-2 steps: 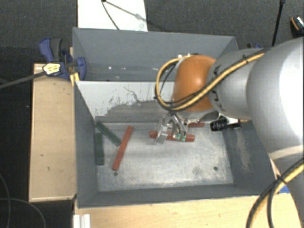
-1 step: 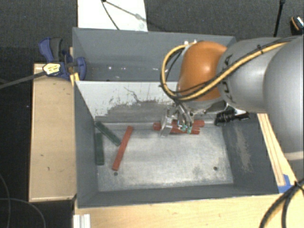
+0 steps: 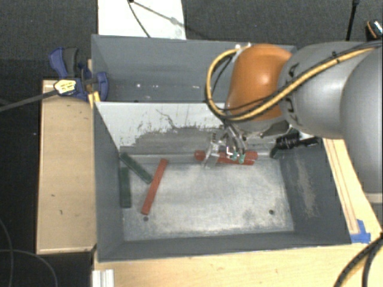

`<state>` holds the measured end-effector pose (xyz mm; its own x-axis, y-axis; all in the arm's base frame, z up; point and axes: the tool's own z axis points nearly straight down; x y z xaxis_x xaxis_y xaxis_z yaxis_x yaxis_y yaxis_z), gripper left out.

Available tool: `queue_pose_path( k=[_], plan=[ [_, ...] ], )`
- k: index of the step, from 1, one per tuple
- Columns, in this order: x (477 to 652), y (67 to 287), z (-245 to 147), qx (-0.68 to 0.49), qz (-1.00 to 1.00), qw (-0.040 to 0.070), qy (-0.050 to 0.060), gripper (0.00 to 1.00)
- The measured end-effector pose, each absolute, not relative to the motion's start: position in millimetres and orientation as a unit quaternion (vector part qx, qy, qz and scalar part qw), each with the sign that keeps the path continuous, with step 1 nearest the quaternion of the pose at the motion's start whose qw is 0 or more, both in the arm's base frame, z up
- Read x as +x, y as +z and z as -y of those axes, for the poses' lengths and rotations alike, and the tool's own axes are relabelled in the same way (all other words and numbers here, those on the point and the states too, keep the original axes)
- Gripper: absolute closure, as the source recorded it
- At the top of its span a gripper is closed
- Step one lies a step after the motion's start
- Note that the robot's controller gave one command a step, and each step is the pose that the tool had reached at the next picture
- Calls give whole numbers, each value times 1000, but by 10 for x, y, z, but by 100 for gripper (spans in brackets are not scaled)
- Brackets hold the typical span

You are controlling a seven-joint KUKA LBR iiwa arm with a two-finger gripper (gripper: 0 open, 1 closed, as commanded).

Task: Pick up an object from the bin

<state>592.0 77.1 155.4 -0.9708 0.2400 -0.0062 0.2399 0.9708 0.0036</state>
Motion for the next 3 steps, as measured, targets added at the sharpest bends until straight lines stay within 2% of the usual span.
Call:
queue_pose_path(
  k=[1, 3],
  plan=[
    [5932, 1581, -772, 120, -993, 4, 1, 100],
    [5960, 1948, -775, 117, -993, 5, 2, 100]
  ],
)
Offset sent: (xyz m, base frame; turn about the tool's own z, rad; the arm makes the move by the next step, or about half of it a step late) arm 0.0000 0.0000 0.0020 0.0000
